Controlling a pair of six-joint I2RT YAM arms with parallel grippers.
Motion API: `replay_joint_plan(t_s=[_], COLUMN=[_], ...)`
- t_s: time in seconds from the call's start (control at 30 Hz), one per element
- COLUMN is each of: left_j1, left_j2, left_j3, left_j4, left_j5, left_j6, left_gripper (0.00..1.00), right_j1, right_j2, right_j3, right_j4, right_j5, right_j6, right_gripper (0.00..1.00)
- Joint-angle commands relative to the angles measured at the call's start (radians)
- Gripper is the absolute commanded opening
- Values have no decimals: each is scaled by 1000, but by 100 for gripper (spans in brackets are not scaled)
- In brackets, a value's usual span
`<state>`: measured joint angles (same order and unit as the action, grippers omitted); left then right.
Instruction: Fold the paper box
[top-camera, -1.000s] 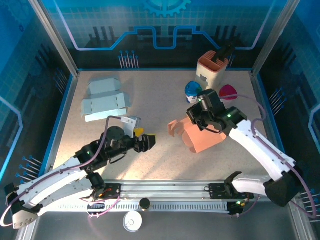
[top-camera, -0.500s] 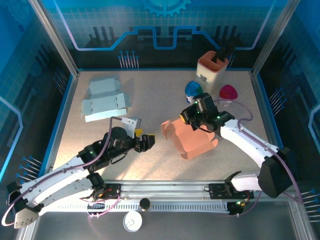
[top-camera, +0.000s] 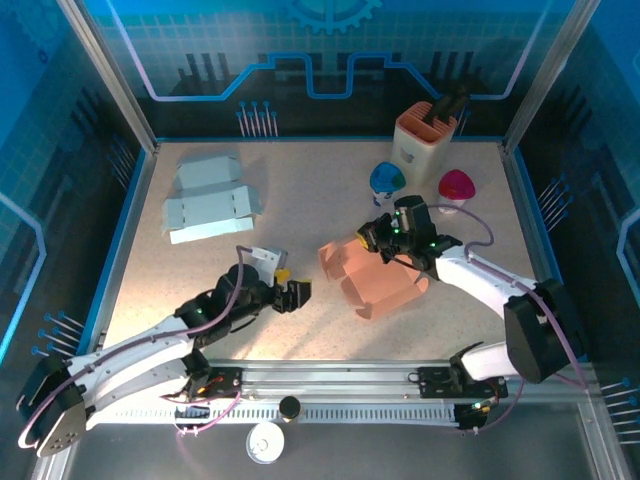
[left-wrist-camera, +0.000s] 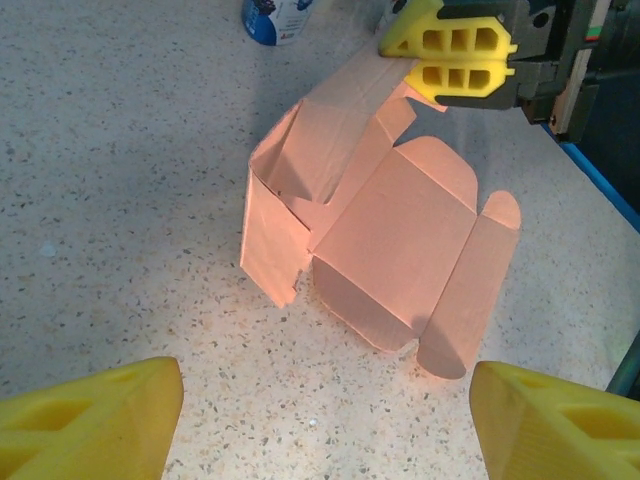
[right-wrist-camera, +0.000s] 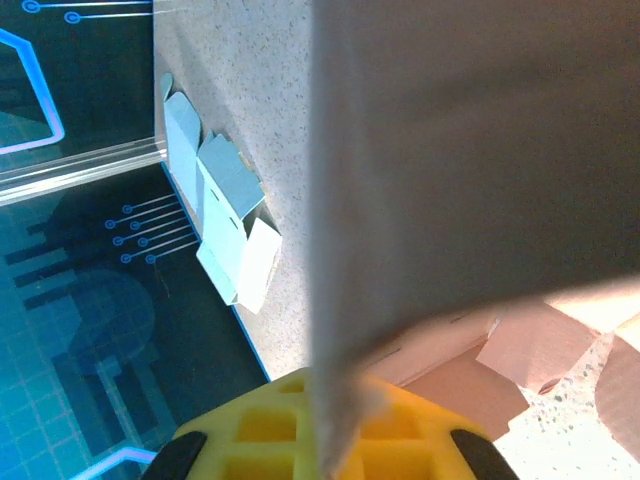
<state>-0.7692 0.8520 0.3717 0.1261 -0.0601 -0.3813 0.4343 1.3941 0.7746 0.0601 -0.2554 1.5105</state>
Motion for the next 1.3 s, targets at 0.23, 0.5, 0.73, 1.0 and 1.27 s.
replay_joint_plan(t_s=[0.23,0.5,0.73,1.0,1.27], left_j1=[18,55,74,77,78], left_j2=[187,457,624,759,810], left_j3=[14,26,32,88,126], left_j4=[172,397,611,690,690], left_j5=[45,98,155,206,255], left_j6=[88,184,221,277,343], left_gripper=[70,47,47,46,44], right_j1=[-68,-115,-130,-133,-134], right_j2=[69,108,129,114,80], right_j3=[-120,-203,-225,-233,-233], right_j4=[304,496,567,544,505], right_j5=[-129,-206,-252,-257,-263], right_j6=[-30,-16,-5,-10,-19], right_gripper=[0,0,0,0,0])
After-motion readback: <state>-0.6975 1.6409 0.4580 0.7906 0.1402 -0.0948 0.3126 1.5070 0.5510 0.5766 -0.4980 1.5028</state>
